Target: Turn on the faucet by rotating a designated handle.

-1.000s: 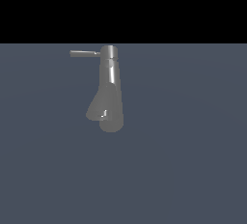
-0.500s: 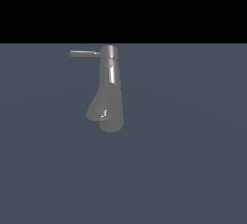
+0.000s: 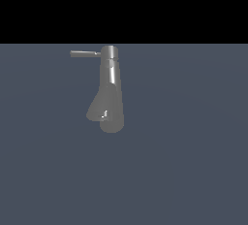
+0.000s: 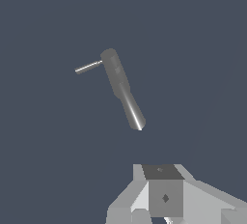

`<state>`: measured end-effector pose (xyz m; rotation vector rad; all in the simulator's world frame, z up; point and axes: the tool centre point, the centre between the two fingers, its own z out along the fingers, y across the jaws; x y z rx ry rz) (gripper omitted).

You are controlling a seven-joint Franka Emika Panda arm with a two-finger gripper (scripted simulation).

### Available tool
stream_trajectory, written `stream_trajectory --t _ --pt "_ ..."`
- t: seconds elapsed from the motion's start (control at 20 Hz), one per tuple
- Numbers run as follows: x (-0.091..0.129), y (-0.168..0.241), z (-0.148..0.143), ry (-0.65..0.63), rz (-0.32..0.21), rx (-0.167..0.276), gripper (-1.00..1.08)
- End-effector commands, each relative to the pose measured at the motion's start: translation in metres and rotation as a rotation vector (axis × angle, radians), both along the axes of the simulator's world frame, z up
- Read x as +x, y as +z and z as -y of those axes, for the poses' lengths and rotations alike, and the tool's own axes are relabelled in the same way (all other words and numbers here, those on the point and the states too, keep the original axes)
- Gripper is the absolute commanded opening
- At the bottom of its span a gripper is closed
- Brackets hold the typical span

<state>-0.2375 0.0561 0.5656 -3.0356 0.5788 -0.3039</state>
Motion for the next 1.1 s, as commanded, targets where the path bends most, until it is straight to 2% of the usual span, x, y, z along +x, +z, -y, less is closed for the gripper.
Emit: stream_trajectory --t 0.0,0.55,1.05 --pt "0.003 0.009 -0.012 -0.053 0.028 0.001 -1.00" --pt "0.034 0.026 -0.069 -0.262 0.117 -0.005 -1.00" --pt "0.084 0.005 -0.116 -0.436 0.146 -0.014 -1.00"
